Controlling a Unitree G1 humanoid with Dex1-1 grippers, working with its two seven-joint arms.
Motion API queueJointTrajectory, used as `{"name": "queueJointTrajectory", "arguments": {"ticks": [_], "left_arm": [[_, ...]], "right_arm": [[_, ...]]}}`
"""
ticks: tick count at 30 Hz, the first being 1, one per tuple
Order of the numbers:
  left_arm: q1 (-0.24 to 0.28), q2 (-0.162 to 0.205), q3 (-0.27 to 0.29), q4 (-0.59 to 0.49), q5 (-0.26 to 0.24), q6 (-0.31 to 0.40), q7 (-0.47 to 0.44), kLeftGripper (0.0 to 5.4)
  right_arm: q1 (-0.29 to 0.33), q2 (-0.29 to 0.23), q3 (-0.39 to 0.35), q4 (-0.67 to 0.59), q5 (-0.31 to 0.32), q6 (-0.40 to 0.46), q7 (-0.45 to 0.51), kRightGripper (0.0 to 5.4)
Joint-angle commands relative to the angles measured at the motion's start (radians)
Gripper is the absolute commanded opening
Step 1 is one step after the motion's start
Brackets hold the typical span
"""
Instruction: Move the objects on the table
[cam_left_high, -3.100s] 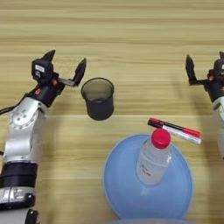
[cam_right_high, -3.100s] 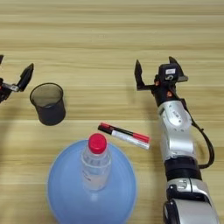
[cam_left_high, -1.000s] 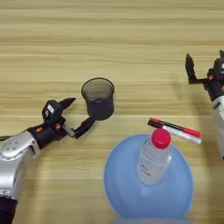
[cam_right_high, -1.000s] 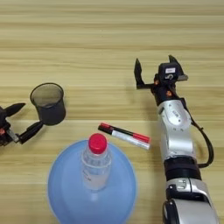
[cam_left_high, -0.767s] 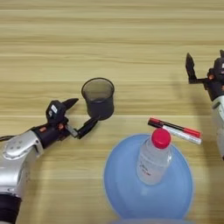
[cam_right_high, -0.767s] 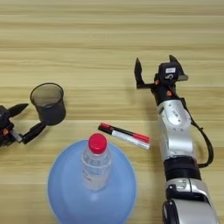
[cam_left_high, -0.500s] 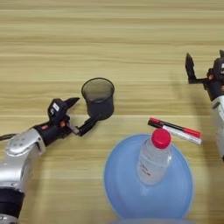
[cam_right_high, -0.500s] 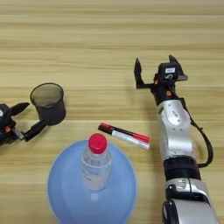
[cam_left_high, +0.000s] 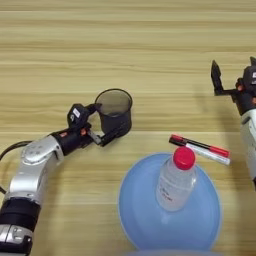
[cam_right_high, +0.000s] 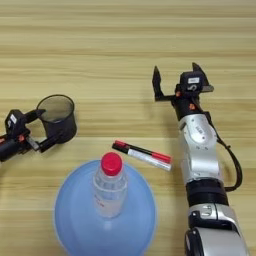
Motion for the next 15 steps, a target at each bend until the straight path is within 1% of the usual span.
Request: {"name": "queueJointTrajectory", "arguments": {"ticks": [1, 8, 15], "left_arm": [[-0.038, -0.013, -0.021, 0.023, 0.023, -0.01, -0.01, 5.37], [-0.09, -0.033, -0.03, 0.105, 0.042, -0.03, -0.015, 5.37], [-0.13, -0.055, -0.041, 0.173, 0.061, -0.051, -0.023, 5.37]], "right_arm": [[-0.011, 0.004, 0.001, -0.014, 0.003, -0.003, 0.0, 5.4], [-0.012, 0.004, 0.001, -0.014, 0.004, -0.004, 0.0, 5.4], [-0.011, 0.002, 0.0, -0.019, 0.005, -0.002, 0.002, 5.4]]}}
